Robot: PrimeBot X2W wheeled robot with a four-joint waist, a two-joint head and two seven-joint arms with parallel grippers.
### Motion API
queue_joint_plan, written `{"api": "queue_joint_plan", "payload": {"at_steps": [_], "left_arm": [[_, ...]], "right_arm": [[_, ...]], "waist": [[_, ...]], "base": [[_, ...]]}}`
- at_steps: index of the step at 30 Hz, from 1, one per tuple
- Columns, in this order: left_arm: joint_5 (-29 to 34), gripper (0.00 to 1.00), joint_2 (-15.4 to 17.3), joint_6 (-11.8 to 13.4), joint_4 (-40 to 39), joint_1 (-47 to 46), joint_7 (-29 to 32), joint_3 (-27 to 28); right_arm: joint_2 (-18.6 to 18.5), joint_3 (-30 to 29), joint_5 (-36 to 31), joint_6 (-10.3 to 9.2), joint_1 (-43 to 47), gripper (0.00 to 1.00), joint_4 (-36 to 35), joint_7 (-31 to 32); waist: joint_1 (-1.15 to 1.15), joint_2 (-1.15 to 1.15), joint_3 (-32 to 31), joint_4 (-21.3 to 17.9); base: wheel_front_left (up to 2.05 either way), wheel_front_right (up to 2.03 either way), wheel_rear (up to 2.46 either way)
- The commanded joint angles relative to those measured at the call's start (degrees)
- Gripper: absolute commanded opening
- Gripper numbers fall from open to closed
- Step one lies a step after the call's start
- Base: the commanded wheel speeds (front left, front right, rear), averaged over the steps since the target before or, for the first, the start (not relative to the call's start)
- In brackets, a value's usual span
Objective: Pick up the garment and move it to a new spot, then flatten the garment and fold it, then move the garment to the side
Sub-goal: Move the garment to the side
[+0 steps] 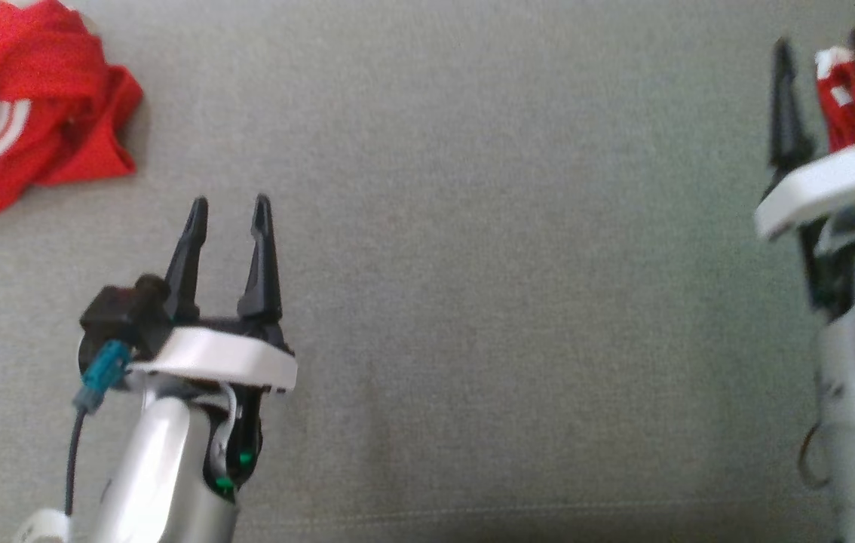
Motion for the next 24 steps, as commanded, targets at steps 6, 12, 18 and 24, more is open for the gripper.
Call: {"api": "queue_joint_plan", "payload": {"at_steps": [6,12,18,24], "left_arm": [[1.5,1.0,0.1,-0.1,-0.6,4.0,-0.4,4.4],[2.2,1.0,0.0,-0.9,-0.5,8.0,-0.4,5.5],[2.6,1.0,-0.2,-1.5,-0.5,10.7,-0.4,5.3],[2.2,1.0,-0.4,-1.5,-0.5,11.9,-0.4,4.4]], "right_arm": [[6.1,1.5,1.7,0.37,10.4,1.0,-7.6,-3.5],[7.4,4.4,5.0,0.37,19.2,1.0,-11.5,-5.1],[7.4,6.3,7.9,0.37,25.4,1.0,-14.0,-6.0],[7.4,7.1,9.8,0.37,30.0,1.0,-15.4,-6.1]], "waist": [[0.0,0.0,-6.7,1.5],[0.0,0.0,-10.0,2.0],[0.0,0.0,-12.3,2.8],[0.0,0.0,-13.9,3.4]], "base": [[0.0,0.0,0.0],[0.0,0.0,0.0],[0.0,0.0,0.0],[0.0,0.0,0.0]]}}
